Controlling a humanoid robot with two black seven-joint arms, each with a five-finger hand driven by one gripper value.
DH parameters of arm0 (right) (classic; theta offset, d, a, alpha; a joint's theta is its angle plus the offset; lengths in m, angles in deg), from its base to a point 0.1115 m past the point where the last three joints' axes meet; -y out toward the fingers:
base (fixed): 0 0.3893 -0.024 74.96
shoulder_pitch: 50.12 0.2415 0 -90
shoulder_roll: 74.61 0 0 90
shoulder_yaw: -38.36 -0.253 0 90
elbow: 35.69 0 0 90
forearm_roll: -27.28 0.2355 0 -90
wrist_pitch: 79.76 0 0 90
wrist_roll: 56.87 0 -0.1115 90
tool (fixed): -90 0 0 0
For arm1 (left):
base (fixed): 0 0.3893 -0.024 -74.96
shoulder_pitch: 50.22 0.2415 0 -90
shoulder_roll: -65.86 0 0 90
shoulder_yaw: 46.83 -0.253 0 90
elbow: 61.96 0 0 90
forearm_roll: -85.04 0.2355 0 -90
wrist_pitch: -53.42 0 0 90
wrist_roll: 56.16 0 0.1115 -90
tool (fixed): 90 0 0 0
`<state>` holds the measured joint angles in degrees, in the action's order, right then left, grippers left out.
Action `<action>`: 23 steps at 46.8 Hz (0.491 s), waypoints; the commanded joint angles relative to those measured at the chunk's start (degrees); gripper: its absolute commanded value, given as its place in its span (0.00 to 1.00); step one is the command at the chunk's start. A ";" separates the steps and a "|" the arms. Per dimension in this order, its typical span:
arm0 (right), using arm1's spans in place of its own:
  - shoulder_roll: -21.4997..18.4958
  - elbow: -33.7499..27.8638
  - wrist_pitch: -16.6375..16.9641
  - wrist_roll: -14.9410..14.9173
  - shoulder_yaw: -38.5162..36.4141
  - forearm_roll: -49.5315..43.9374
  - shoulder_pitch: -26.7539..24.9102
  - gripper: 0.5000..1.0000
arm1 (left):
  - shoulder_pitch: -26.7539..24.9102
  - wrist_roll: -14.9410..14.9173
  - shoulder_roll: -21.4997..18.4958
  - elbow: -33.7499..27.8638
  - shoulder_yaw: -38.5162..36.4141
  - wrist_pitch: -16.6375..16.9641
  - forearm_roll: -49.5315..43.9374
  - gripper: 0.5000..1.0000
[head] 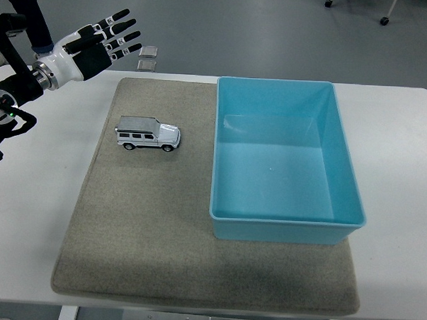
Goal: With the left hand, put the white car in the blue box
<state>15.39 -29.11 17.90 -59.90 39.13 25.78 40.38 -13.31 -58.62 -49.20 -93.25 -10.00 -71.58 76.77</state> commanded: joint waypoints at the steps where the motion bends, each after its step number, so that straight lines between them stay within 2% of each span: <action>1: 0.00 0.00 -0.01 -0.04 -0.06 0.00 -0.07 0.87 | 0.09 0.00 0.10 0.26 0.00 0.00 0.01 1.00; 8: 0.00 0.00 -0.01 0.04 0.02 0.00 -0.07 0.87 | 0.09 1.05 0.01 0.53 0.09 0.00 -0.08 1.00; 23: 0.00 0.00 -0.01 0.04 0.03 0.00 0.02 0.87 | -0.26 1.23 -0.60 1.58 -0.35 0.00 1.06 0.99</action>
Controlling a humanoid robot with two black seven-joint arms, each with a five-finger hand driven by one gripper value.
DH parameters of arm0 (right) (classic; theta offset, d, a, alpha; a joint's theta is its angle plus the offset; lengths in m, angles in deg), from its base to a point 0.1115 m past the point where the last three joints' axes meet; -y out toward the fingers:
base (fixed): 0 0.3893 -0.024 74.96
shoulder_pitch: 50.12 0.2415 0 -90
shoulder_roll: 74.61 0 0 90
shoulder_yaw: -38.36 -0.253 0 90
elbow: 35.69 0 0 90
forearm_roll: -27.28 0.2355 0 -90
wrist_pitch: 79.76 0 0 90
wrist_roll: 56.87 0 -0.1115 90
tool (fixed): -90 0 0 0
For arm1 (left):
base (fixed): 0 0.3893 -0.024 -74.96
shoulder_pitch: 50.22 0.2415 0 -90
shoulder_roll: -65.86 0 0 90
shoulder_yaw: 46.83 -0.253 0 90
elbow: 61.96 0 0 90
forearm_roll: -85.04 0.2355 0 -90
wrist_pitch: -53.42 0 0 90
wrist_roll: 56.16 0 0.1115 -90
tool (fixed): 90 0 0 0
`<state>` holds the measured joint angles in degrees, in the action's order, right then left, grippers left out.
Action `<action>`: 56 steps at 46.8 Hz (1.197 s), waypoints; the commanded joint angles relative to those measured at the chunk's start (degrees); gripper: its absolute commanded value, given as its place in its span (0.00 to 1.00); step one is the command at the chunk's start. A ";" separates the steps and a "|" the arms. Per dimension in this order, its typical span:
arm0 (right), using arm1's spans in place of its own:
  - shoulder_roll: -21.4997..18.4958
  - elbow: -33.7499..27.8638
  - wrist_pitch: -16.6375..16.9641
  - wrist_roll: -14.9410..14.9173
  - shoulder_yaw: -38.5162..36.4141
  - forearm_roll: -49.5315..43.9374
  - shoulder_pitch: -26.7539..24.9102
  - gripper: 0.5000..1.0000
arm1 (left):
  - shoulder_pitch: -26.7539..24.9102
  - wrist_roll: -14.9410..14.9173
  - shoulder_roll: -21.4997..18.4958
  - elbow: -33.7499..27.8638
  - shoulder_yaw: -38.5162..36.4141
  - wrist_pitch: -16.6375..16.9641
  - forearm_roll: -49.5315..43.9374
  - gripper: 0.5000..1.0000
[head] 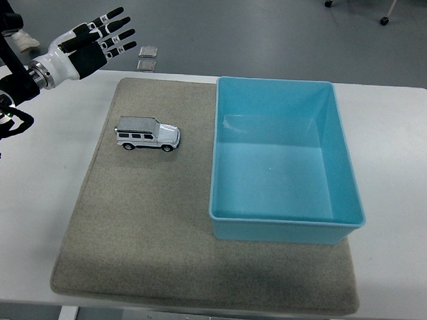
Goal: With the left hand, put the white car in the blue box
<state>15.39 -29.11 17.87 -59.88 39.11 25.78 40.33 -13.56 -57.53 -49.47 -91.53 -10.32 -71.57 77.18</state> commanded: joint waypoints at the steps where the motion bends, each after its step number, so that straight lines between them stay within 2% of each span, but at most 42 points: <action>1: 0.00 0.00 0.01 0.02 0.04 0.00 -0.01 0.87 | -0.01 0.23 -0.51 -0.22 -0.29 -0.01 0.83 0.99; 6: 0.00 0.00 0.01 0.02 -0.05 0.00 -0.01 0.87 | -0.10 0.31 -0.95 -0.22 -0.38 -0.01 4.07 0.99; 11: 0.00 0.00 0.01 0.02 -0.05 0.00 -0.02 0.87 | -0.98 0.49 -2.61 -0.92 0.32 -0.01 14.17 0.99; 14: 0.00 0.00 0.01 0.02 -0.05 0.00 -0.02 0.87 | -1.59 1.72 -3.06 -1.18 0.41 -0.01 20.85 0.99; 21: 0.00 0.00 0.01 0.02 -0.05 0.00 -0.01 0.87 | -2.56 9.09 -4.81 -3.02 0.23 -0.01 35.26 0.99; 28: 0.00 0.00 0.01 -0.07 0.04 0.00 -0.02 0.87 | -2.30 15.08 -10.26 -13.91 -0.65 -0.01 47.58 0.99; 34: 0.00 0.00 0.01 -0.07 -0.05 0.00 -0.02 0.87 | -1.95 16.05 -13.78 -22.27 -4.06 6.15 51.97 0.98; 40: 0.00 0.00 0.01 0.02 0.04 0.00 -0.02 0.87 | -2.03 16.14 -14.57 -25.18 -6.80 10.91 58.39 0.98; 48: 0.00 0.00 0.01 0.02 -0.05 0.00 -0.02 0.87 | -2.03 16.14 -14.48 -25.62 -7.68 11.70 69.46 0.98; 56: 0.00 0.00 0.01 -0.07 -0.05 0.00 0.07 0.87 | -2.03 16.14 -13.96 -26.23 -8.12 11.70 76.15 0.98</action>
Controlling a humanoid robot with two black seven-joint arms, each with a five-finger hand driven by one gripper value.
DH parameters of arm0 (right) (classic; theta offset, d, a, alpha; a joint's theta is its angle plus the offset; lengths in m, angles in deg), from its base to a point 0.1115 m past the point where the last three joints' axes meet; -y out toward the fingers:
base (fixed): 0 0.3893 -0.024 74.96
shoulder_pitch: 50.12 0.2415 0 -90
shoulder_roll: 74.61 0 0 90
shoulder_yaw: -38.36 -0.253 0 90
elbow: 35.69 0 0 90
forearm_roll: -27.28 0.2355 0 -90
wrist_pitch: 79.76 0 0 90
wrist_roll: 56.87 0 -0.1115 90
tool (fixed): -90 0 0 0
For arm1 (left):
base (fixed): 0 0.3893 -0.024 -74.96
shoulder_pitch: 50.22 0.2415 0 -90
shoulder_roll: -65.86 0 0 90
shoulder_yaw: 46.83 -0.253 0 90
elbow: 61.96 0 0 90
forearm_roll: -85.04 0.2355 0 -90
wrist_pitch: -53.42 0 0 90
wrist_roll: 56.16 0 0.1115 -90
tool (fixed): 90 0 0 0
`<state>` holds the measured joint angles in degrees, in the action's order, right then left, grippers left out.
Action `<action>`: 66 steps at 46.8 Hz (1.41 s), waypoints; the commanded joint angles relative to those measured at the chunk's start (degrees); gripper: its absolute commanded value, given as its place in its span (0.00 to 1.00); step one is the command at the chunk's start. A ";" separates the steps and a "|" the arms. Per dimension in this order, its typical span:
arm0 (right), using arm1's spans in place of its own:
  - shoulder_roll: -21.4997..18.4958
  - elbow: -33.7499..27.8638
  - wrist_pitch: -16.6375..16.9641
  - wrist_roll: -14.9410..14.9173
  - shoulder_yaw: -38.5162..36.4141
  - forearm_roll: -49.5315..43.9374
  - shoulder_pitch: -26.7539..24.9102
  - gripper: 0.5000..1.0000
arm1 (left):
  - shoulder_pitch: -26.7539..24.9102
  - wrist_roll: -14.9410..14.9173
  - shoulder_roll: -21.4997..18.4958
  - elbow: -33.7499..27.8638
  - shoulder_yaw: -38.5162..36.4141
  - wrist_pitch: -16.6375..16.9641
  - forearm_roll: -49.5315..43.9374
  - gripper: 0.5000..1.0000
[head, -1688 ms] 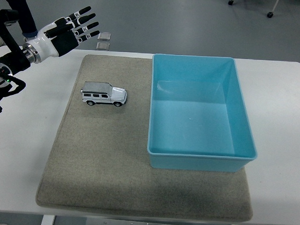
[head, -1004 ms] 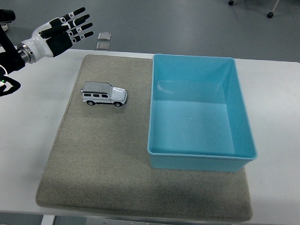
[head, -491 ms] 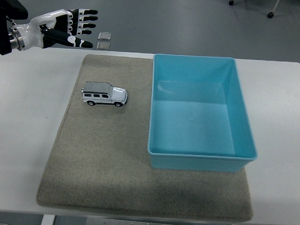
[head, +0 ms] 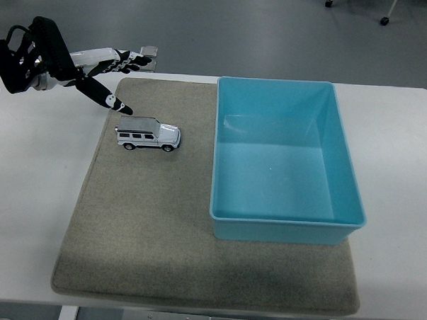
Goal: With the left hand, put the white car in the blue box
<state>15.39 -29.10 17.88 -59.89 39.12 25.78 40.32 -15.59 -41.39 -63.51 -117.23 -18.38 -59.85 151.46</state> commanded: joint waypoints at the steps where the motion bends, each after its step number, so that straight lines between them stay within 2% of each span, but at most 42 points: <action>1: 0.00 0.00 0.01 -0.06 -0.06 0.00 -0.01 0.87 | 0.09 -0.01 0.09 -0.89 -0.14 0.07 2.48 0.98; 5: 0.00 0.00 0.01 0.03 0.03 0.00 0.08 0.87 | 0.26 -0.01 0.09 -1.33 -0.76 1.12 5.81 0.98; 11: 0.00 0.00 0.01 0.03 0.03 0.00 -0.01 0.87 | 0.35 0.25 0.61 -2.55 -2.77 7.09 10.39 0.98; 15: 0.00 0.00 0.01 0.03 0.03 0.00 -0.01 0.87 | 0.79 0.34 0.88 -3.87 -5.24 9.47 10.75 0.98; 35: 0.00 0.00 0.01 -0.06 0.03 0.00 -0.01 0.87 | 1.58 0.34 3.69 -3.26 -9.02 9.82 11.45 0.98; 48: 0.00 0.00 0.01 -0.06 0.03 0.00 -0.01 0.87 | 1.32 0.34 4.75 -1.68 -9.20 10.09 16.37 0.93; 51: 0.00 0.00 0.01 -0.06 -0.05 0.00 -0.01 0.87 | 1.14 0.34 4.75 -1.68 -9.20 10.09 17.25 0.83; 54: 0.00 0.00 0.01 0.03 0.03 0.00 -0.01 0.87 | 0.88 0.34 4.66 -1.77 -9.20 10.09 18.21 0.80; 55: 0.00 0.00 0.01 0.03 0.03 0.00 -0.01 0.87 | 0.79 0.34 4.74 -1.77 -9.20 10.09 18.56 0.76; 56: 0.00 0.00 0.01 -0.06 0.03 0.00 -0.01 0.87 | 0.70 0.43 4.75 -1.77 -9.20 10.00 18.83 0.68; 59: 0.00 0.00 0.01 0.03 -0.06 0.00 -0.01 0.87 | 0.61 0.43 4.66 -2.21 -9.11 10.00 19.53 0.55; 61: 0.00 0.00 0.01 0.03 -0.05 0.00 -0.01 0.87 | 0.35 0.60 4.66 -2.30 -9.11 9.91 19.62 0.40; 66: 0.00 0.00 0.01 0.03 -0.05 0.00 0.08 0.87 | -0.09 0.69 4.66 -2.47 -9.20 9.73 19.89 0.11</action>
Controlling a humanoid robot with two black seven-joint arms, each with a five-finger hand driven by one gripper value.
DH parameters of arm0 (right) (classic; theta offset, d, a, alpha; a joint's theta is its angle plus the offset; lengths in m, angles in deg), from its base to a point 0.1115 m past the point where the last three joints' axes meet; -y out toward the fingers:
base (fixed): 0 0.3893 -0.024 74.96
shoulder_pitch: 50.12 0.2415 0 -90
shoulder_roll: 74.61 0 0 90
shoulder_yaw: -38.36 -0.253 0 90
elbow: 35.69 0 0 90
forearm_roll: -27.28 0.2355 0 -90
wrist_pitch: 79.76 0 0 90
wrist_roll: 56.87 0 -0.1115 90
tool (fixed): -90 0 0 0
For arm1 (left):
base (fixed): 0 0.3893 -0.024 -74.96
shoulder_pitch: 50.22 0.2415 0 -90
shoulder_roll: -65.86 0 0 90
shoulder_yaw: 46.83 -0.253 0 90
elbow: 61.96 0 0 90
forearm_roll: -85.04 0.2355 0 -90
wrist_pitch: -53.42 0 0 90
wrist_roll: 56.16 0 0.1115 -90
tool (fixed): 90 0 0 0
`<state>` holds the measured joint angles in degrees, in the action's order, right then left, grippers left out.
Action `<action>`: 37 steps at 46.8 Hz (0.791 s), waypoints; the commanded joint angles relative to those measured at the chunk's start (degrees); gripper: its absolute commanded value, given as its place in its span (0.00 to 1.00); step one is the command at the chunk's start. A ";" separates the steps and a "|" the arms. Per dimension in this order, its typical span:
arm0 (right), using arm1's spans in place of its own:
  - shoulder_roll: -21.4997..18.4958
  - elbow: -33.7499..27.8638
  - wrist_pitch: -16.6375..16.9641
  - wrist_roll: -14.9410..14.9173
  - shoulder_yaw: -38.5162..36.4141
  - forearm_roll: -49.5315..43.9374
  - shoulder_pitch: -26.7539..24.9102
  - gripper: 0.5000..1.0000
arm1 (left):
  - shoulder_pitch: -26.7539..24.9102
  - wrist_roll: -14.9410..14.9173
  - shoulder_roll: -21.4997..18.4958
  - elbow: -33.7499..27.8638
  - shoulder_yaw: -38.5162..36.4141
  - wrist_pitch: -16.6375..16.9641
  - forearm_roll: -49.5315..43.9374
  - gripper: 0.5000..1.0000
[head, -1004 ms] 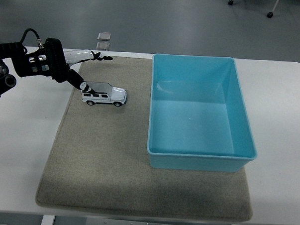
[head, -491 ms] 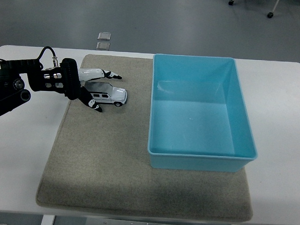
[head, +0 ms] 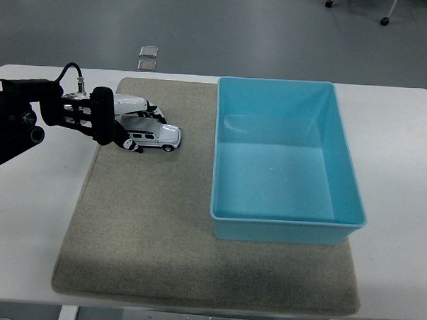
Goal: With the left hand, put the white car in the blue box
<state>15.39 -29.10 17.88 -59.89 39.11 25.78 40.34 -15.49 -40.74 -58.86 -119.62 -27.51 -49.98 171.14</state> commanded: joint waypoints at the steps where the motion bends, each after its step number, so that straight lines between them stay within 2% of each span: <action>1: 0.00 0.00 0.00 -0.05 0.04 0.00 -0.03 0.87 | -0.28 0.05 0.01 -0.09 -0.07 -0.13 0.39 0.06; 2: 0.00 0.00 0.00 0.04 0.04 0.00 -0.03 0.87 | -0.28 0.05 0.01 -0.17 -0.07 -0.13 0.65 0.00; 3: 0.00 0.00 0.00 -0.05 -0.05 0.00 0.06 0.87 | -0.28 0.05 -0.08 -0.09 -0.07 -0.13 1.17 0.00; 11: 0.00 0.00 0.00 -0.05 -0.05 0.00 -0.03 0.87 | -0.37 0.05 -0.43 -0.09 0.20 -0.30 7.06 0.00; 22: 0.00 0.00 0.00 -0.05 -0.05 0.00 0.06 0.87 | -0.81 -0.04 -0.69 -0.17 0.99 -0.57 7.16 0.00; 29: 0.00 0.00 0.00 0.04 -0.05 0.00 -0.03 0.87 | -6.86 0.05 -1.75 0.27 1.08 -1.27 4.70 0.00; 37: 0.00 0.00 0.00 -0.05 0.04 0.00 -0.03 0.87 | -15.92 0.58 -2.72 0.27 0.29 -5.66 -1.28 0.00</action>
<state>15.39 -29.10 17.87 -59.88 39.10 25.78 40.32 -27.74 -40.46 -61.62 -119.34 -26.81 -53.67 171.71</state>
